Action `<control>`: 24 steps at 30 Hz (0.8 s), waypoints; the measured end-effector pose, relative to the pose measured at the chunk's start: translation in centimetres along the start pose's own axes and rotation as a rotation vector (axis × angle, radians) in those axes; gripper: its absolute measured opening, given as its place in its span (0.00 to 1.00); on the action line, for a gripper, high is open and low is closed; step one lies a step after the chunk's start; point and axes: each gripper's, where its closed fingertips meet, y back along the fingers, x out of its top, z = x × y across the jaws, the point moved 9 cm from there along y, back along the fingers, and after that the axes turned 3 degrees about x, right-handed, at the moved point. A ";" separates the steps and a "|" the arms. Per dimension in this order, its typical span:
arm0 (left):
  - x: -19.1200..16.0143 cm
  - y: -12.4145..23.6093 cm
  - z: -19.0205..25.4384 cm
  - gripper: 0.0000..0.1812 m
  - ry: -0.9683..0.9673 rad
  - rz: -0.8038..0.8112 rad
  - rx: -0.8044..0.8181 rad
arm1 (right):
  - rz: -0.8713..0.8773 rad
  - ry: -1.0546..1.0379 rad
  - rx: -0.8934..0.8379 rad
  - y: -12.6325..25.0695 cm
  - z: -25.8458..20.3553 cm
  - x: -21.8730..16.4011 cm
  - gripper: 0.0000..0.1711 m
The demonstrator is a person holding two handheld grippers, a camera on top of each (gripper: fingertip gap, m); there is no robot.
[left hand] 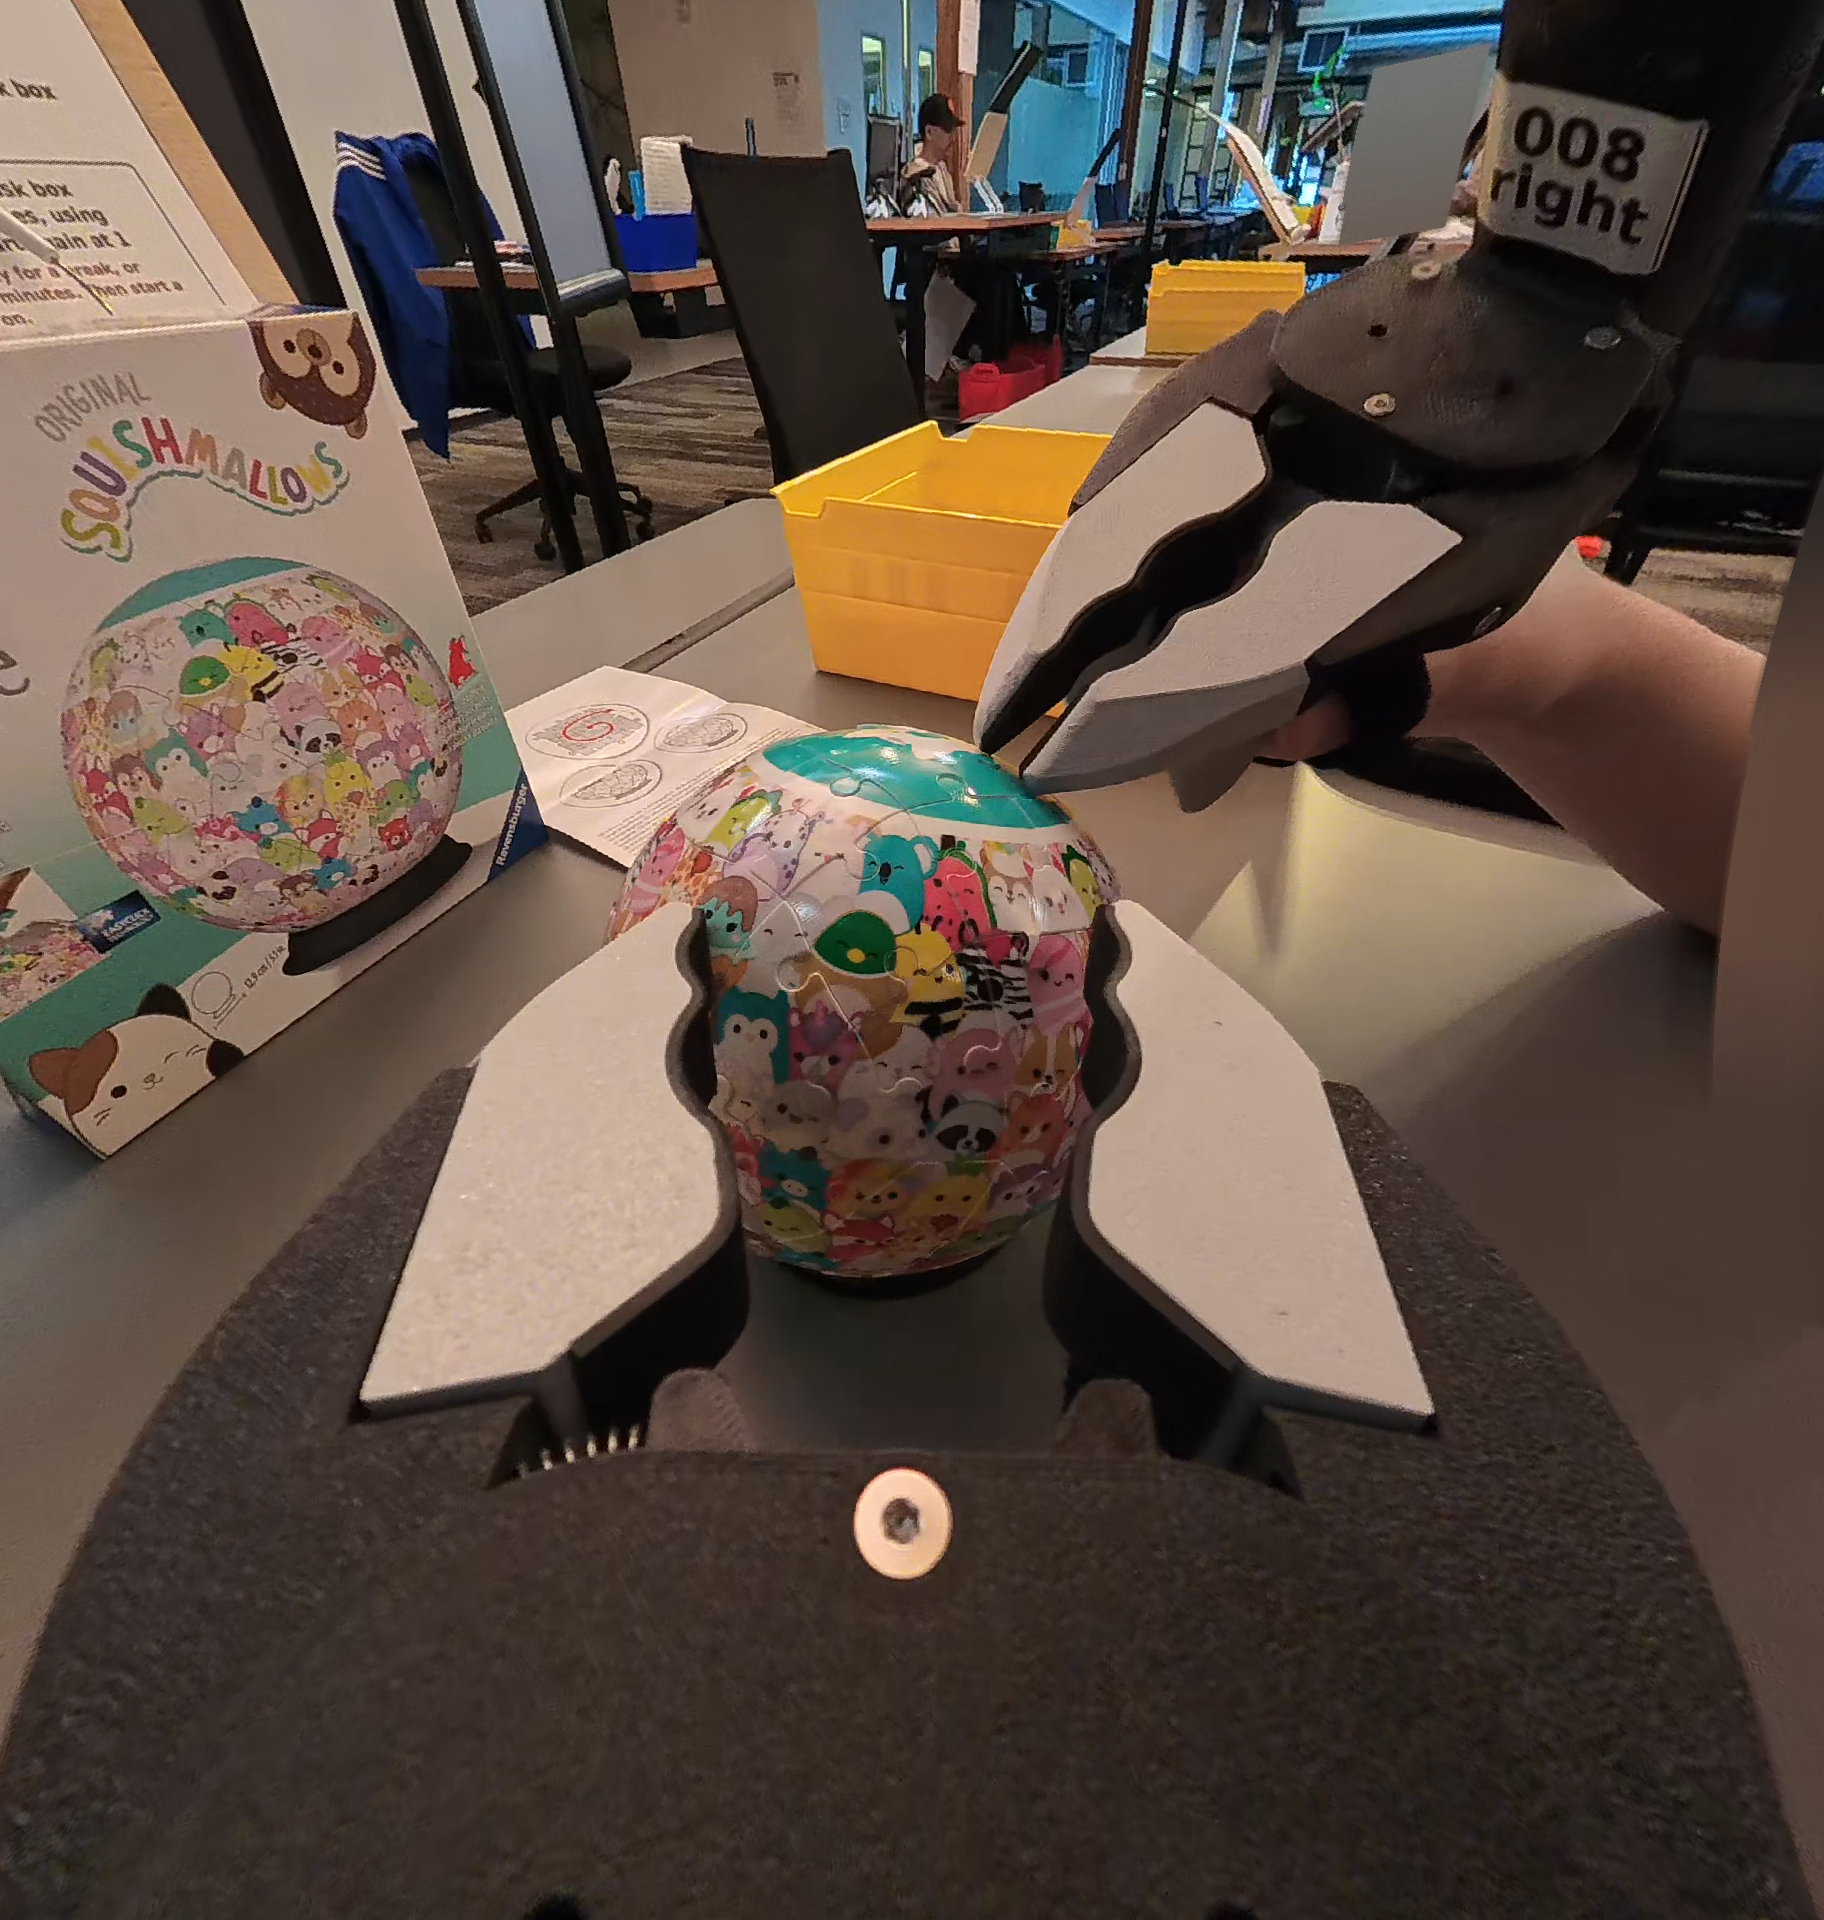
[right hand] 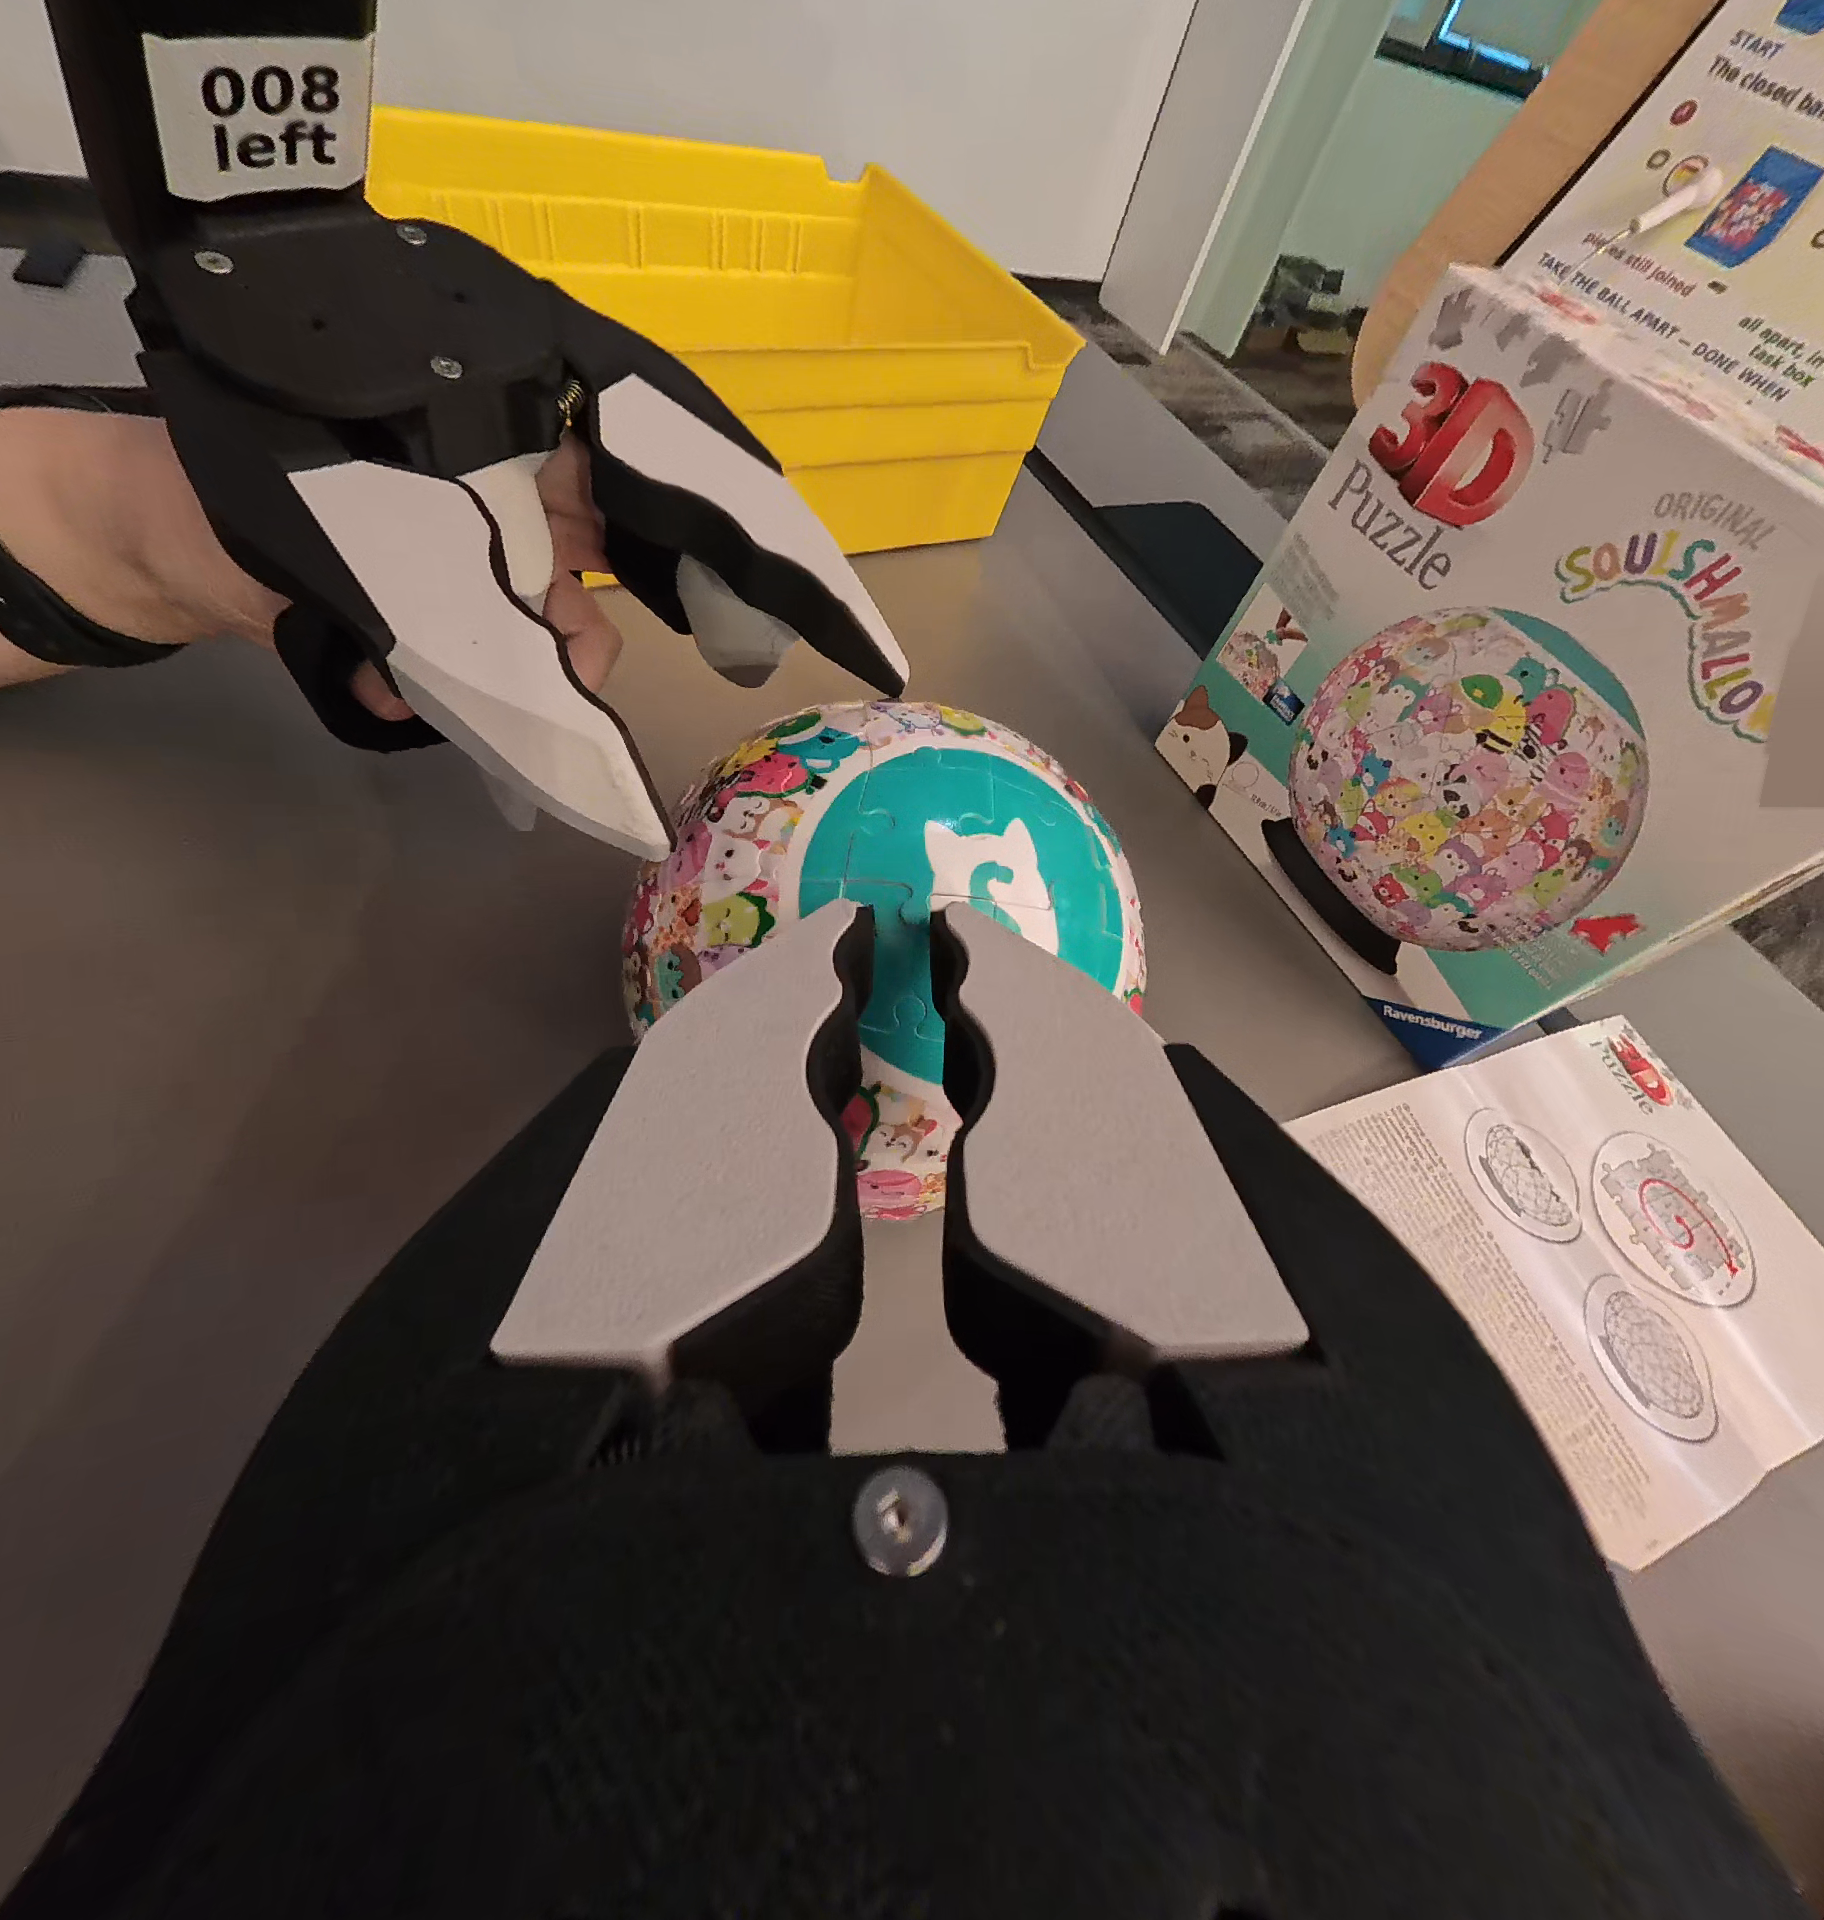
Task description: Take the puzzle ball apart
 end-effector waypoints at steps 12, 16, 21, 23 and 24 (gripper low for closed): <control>0.0 -0.1 0.0 0.38 0.001 0.007 0.007 | -0.035 -0.105 0.034 0.1 0.7 0.1 0.07; -0.1 -0.1 -0.1 0.38 0.004 0.011 0.008 | -0.038 -0.100 0.030 0.0 0.6 0.2 0.07; -0.1 -0.1 -0.1 0.39 0.004 0.011 0.012 | -0.036 -0.100 0.028 0.0 0.6 0.2 0.07; -0.1 -0.1 -0.1 0.39 0.003 0.011 0.011 | -0.031 -0.098 0.030 0.0 0.6 0.2 0.07; -0.1 -0.1 -0.1 0.38 0.003 0.013 0.011 | -0.031 -0.089 0.031 0.1 0.7 0.1 0.07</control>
